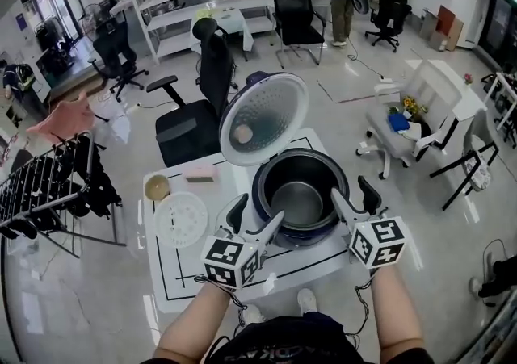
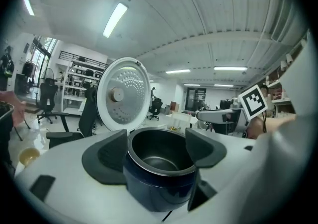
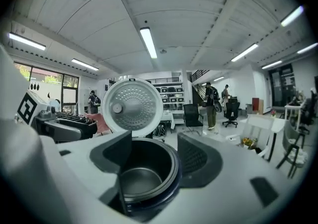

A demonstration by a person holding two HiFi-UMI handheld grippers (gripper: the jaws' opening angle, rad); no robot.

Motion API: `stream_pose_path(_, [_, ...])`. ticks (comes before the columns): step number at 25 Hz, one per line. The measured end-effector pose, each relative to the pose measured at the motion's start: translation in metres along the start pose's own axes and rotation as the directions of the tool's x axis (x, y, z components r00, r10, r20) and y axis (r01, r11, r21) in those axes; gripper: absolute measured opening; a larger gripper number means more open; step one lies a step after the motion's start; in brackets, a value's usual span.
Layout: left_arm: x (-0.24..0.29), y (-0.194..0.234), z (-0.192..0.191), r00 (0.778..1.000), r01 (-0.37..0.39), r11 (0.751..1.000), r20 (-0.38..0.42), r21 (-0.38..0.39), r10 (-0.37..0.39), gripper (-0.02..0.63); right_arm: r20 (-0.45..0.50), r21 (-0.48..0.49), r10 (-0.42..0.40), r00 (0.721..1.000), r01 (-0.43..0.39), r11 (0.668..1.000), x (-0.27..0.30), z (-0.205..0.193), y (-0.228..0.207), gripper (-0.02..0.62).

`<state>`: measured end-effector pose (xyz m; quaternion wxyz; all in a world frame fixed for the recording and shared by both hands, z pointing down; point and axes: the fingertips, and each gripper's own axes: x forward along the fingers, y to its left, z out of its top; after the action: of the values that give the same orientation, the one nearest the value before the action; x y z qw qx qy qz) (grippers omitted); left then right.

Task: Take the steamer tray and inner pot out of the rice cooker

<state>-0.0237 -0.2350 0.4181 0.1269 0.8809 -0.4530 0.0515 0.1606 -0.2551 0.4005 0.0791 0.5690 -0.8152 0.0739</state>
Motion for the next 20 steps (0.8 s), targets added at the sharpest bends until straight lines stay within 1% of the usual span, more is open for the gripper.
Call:
stream_pose_path(4, [0.012, 0.005, -0.015, 0.997, -0.070, 0.997, -0.032, -0.016, 0.070, 0.356, -0.055, 0.018, 0.045, 0.997, -0.044, 0.999, 0.020, -0.018, -0.011, 0.287])
stream_pose_path(9, [0.023, 0.009, -0.032, 0.988, -0.140, 0.990, -0.068, -0.029, 0.138, 0.356, -0.133, 0.107, 0.098, 0.986, -0.084, 0.991, 0.038, -0.043, -0.023, 0.285])
stream_pose_path(12, [0.027, 0.015, -0.041, 0.979, -0.188, 0.982, -0.087, -0.030, 0.185, 0.356, -0.165, 0.146, 0.132, 0.977, -0.108, 0.983, 0.050, -0.055, -0.027, 0.264])
stream_pose_path(15, [0.028, 0.019, -0.046, 0.966, -0.243, 0.969, -0.108, -0.050, 0.237, 0.356, -0.181, 0.159, 0.161, 0.970, -0.133, 0.978, 0.060, -0.061, -0.028, 0.262])
stream_pose_path(20, [0.046, 0.020, -0.050, 0.955, -0.277, 0.960, -0.120, -0.028, 0.272, 0.354, -0.221, 0.162, 0.184, 0.958, -0.150, 0.975, 0.072, -0.069, -0.038, 0.262])
